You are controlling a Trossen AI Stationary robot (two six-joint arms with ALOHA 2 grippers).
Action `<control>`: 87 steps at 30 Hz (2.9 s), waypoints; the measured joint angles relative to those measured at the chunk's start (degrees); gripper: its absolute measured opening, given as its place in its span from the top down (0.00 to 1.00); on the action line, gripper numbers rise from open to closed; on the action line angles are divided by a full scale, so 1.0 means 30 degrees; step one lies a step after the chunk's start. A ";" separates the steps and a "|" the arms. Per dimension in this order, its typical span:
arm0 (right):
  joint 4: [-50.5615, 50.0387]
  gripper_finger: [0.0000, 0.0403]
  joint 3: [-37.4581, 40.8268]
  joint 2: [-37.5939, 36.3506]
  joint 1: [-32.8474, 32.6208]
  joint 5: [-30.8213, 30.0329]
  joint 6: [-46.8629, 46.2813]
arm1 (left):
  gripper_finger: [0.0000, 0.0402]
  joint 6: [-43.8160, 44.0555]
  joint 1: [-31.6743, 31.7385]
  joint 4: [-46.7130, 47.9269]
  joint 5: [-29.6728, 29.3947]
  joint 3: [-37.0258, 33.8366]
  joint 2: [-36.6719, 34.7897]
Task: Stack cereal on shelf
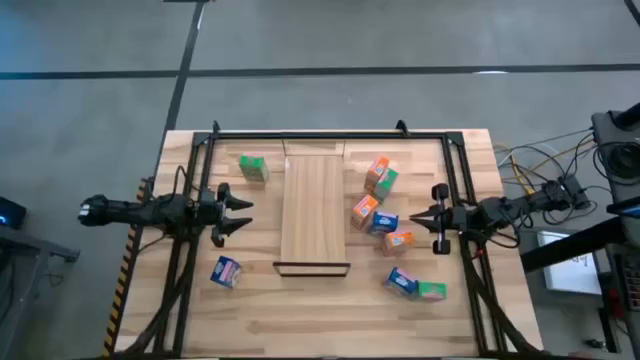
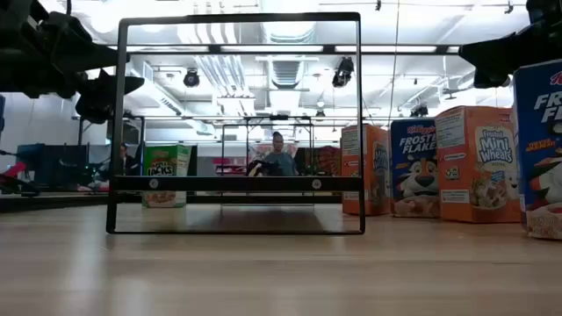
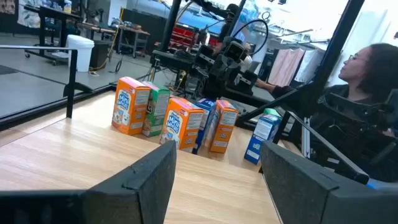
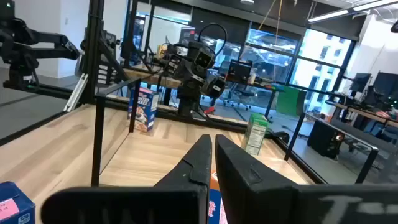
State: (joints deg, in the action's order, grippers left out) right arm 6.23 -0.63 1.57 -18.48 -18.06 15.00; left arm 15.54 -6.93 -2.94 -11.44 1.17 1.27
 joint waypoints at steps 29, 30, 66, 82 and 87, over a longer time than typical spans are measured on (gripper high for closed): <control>-0.0003 0.97 0.0002 0.0003 -0.0007 0.0000 0.0003 | 0.46 0.0003 0.0004 0.0000 0.0000 0.0000 -0.0002; 0.0003 0.97 0.0002 0.0003 0.0000 0.0002 0.0003 | 0.46 0.0000 -0.0003 0.0000 0.0004 0.0000 0.0004; 0.1037 0.97 0.0000 0.0001 -0.0005 0.0153 -0.9324 | 0.46 0.1097 -0.0003 -0.0841 -0.0073 -0.0007 0.0004; 0.5247 0.97 0.0002 0.0045 0.0000 0.0160 -1.1525 | 0.46 0.2349 0.0004 -0.8517 -0.0211 -0.0007 0.0056; 0.7212 0.97 0.0004 0.0546 0.0000 0.0168 -1.0717 | 0.46 0.1532 0.0000 -1.0561 -0.0211 -0.0007 0.0285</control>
State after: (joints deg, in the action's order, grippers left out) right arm 27.87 -0.62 3.21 -18.48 -17.56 -17.16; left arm 20.14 -6.93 -34.62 -12.08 1.15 2.12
